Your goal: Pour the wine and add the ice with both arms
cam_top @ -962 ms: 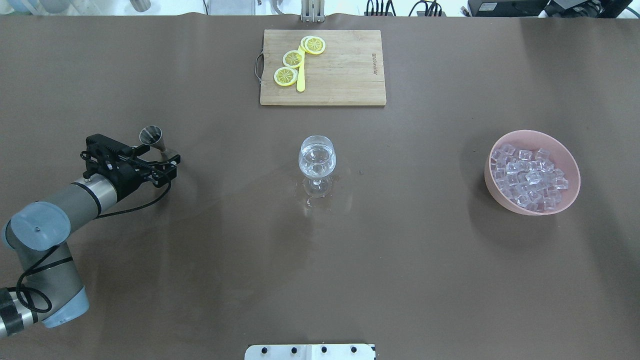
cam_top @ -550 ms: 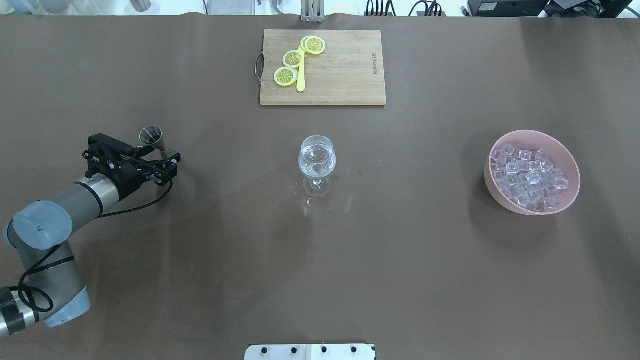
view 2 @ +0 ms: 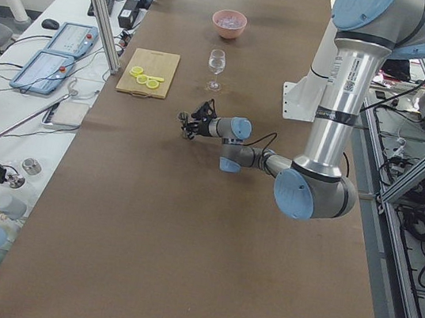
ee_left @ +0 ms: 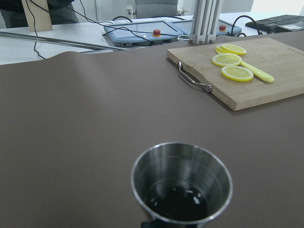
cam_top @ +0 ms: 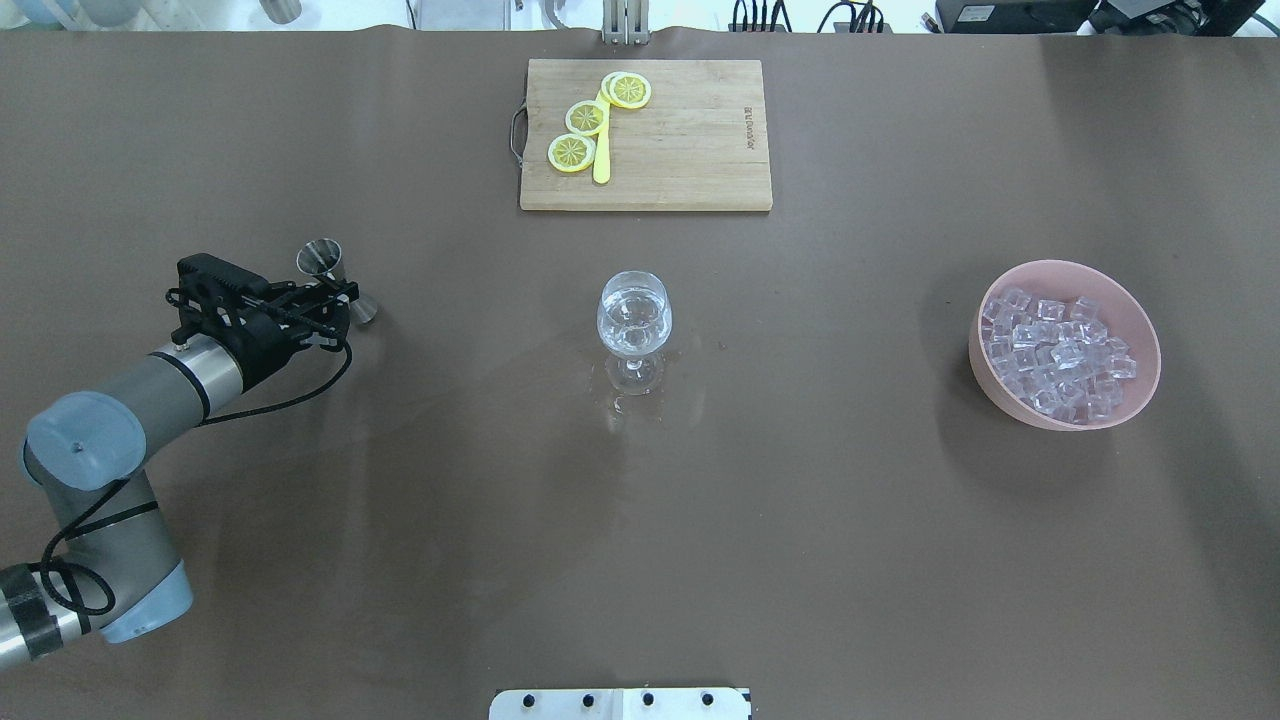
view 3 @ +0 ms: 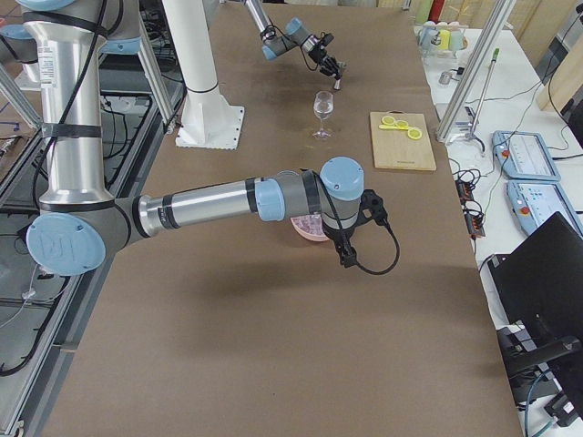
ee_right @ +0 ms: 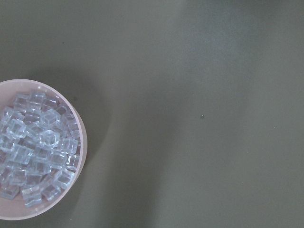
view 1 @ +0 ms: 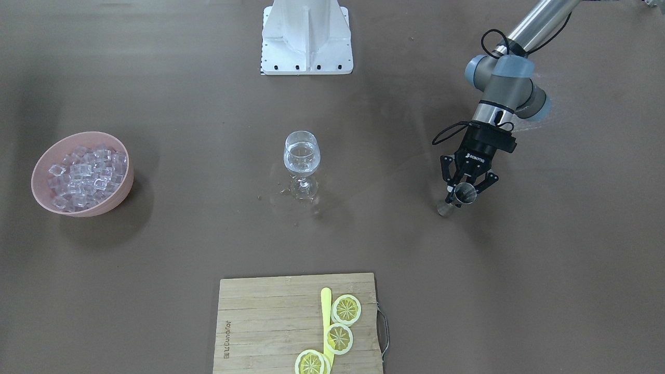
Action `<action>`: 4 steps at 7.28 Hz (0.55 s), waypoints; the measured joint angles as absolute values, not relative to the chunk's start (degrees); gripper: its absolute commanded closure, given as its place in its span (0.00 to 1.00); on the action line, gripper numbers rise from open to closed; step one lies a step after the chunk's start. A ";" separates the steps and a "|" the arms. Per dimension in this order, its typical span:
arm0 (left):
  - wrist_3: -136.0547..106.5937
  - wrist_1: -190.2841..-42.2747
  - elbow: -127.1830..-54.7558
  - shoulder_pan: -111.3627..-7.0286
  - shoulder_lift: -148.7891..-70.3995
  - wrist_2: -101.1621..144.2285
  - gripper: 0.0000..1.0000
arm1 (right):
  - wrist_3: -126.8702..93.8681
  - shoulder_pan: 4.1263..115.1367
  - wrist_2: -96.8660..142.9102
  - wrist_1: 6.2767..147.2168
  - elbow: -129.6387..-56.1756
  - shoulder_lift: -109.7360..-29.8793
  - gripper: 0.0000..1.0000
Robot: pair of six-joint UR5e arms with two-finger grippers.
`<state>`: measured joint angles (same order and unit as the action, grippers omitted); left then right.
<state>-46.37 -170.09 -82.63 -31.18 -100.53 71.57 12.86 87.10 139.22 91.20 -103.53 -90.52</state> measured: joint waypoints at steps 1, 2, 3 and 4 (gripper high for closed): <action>-46.60 -170.12 -83.05 -31.93 -101.50 71.67 1.00 | 12.79 87.10 139.10 90.57 -103.37 -90.68 0.00; -46.80 -170.12 -83.30 -32.45 -102.26 71.71 1.00 | 12.76 87.10 139.01 90.31 -103.31 -90.74 0.00; -46.74 -170.04 -83.55 -32.65 -102.88 71.67 1.00 | 12.75 87.10 138.99 90.22 -103.33 -90.80 0.00; -46.44 -169.70 -83.81 -32.70 -103.62 71.56 1.00 | 12.72 87.11 139.02 90.19 -103.43 -90.84 0.00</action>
<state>-46.44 -169.70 -83.81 -32.70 -103.62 71.56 12.72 87.11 139.02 90.19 -103.43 -90.84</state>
